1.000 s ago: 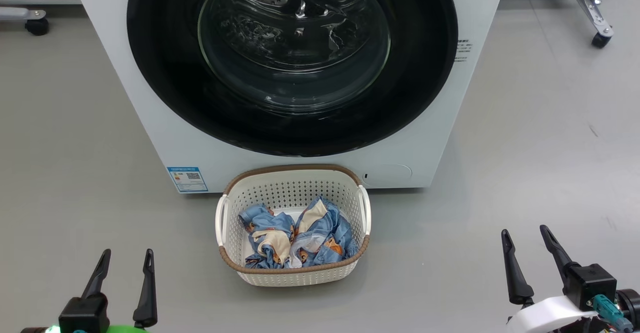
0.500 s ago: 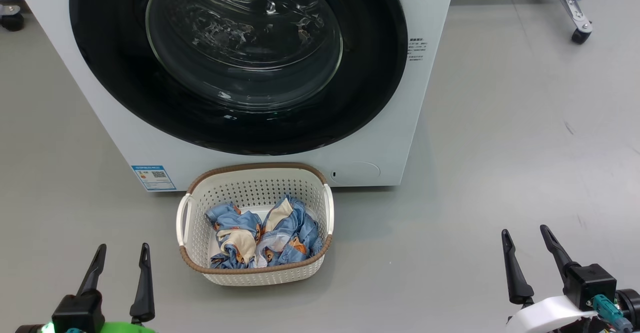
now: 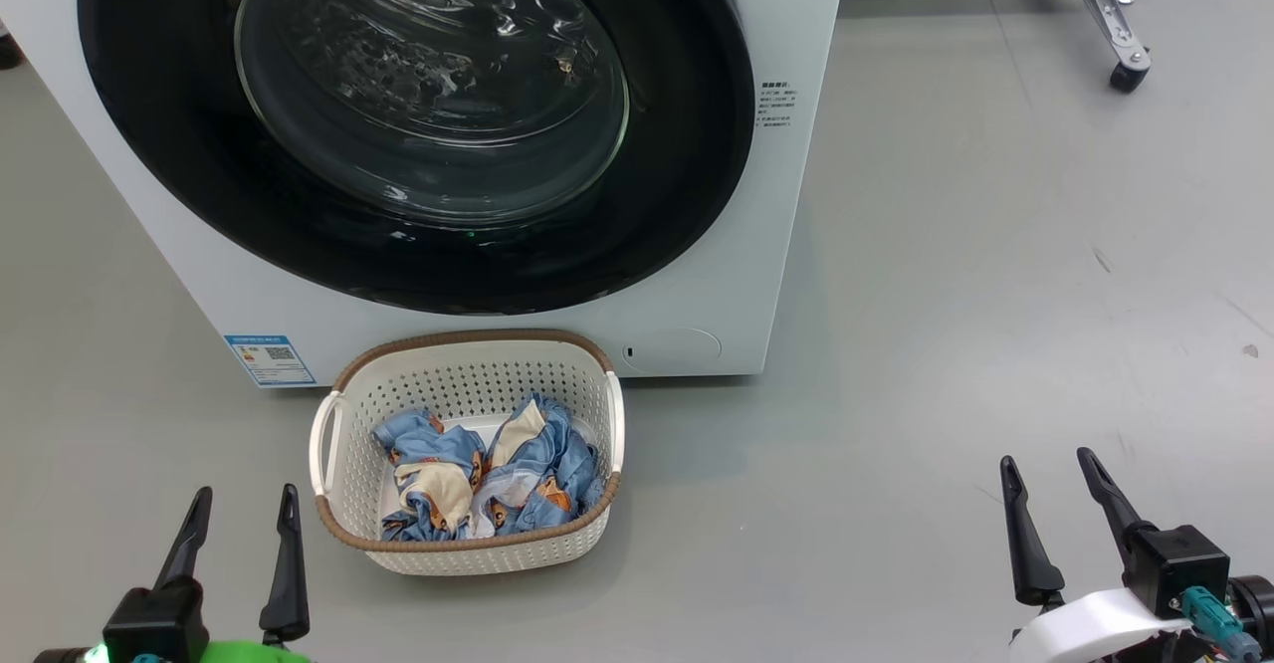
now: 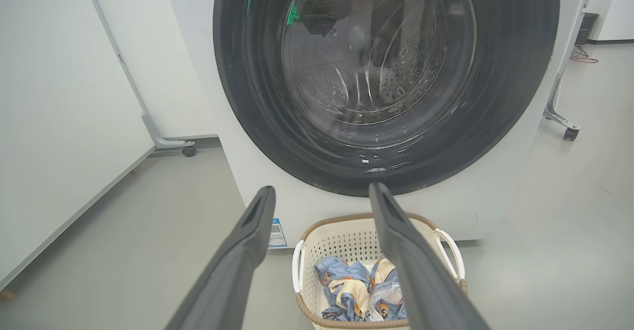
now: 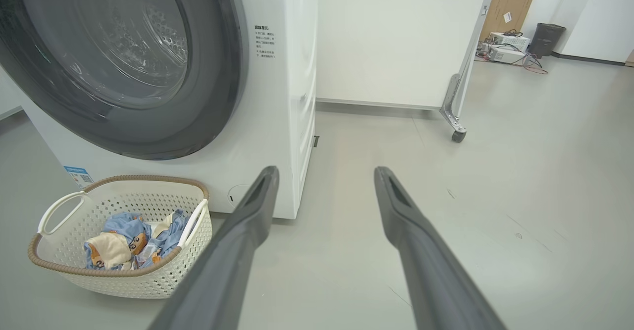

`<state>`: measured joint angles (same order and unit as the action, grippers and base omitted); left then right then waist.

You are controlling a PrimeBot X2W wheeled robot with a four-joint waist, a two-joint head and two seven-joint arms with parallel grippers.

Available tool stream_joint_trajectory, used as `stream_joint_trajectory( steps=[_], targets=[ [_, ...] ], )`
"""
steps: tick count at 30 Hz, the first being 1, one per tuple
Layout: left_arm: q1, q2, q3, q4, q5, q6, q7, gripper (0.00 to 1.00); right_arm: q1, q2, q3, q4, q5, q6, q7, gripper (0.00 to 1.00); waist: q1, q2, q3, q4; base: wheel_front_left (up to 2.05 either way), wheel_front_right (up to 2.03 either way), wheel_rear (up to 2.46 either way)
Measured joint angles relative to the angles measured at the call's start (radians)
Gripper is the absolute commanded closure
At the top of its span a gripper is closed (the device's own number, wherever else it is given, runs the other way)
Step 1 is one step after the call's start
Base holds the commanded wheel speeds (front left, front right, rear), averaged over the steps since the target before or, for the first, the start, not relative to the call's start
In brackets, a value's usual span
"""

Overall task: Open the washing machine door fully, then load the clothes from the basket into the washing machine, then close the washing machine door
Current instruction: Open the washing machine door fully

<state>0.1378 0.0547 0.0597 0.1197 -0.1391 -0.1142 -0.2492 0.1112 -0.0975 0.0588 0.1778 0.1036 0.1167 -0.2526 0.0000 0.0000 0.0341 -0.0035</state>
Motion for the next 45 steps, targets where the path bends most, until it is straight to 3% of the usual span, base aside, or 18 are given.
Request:
stream_joint_trajectory(
  steps=[20, 22, 24, 25, 33, 41, 45],
  targets=[
    [0.0, -0.004, 0.003, 0.002, 0.0, -0.001, 0.0, 0.0, 0.0, 0.007, -0.017, -0.006, 0.001, 0.005, 0.0, 0.0, 0.0, 0.0, -0.009, 0.0, 0.04, 0.04, -0.08],
    [0.0, -0.004, 0.004, 0.002, 0.0, -0.001, 0.0, 0.0, 0.0, 0.009, -0.019, -0.007, 0.001, 0.005, 0.0, 0.53, 0.0, 0.0, -0.01, 0.001, 0.0, 0.0, 0.0],
    [0.0, -0.004, 0.004, 0.002, -0.001, -0.004, 0.0, 0.0, 0.0, 0.013, -0.02, -0.011, 0.001, 0.005, 0.0, 0.81, 0.0, 0.0, -0.011, 0.001, 0.0, 0.0, 0.0],
    [0.0, -0.004, 0.004, 0.002, -0.001, -0.004, 0.0, 0.0, 0.0, 0.015, -0.021, -0.013, 0.004, 0.005, 0.0, 1.0, 0.0, 0.0, -0.011, 0.001, 0.0, 0.0, 0.0],
    [0.001, -0.005, 0.006, 0.0, -0.001, -0.004, 0.0, 0.0, 0.0, 0.048, -0.058, -0.042, 0.095, 0.006, 0.0, 1.0, 0.0, 0.0, -0.005, 0.001, 0.0, 0.0, 0.0],
    [0.002, -0.006, 0.003, -0.018, -0.002, -0.006, 0.0, 0.0, -0.005, 0.072, -0.223, -0.04, 0.504, 0.006, 0.0, 1.0, 0.0, 0.0, 0.021, 0.001, 0.0, 0.0, 0.0],
    [0.002, -0.007, 0.002, -0.037, -0.006, -0.009, 0.0, 0.0, -0.038, 0.067, -0.246, -0.024, 0.765, 0.006, 0.0, 1.0, 0.0, 0.0, 0.039, 0.007, 0.0, 0.0, 0.0]
  ],
)
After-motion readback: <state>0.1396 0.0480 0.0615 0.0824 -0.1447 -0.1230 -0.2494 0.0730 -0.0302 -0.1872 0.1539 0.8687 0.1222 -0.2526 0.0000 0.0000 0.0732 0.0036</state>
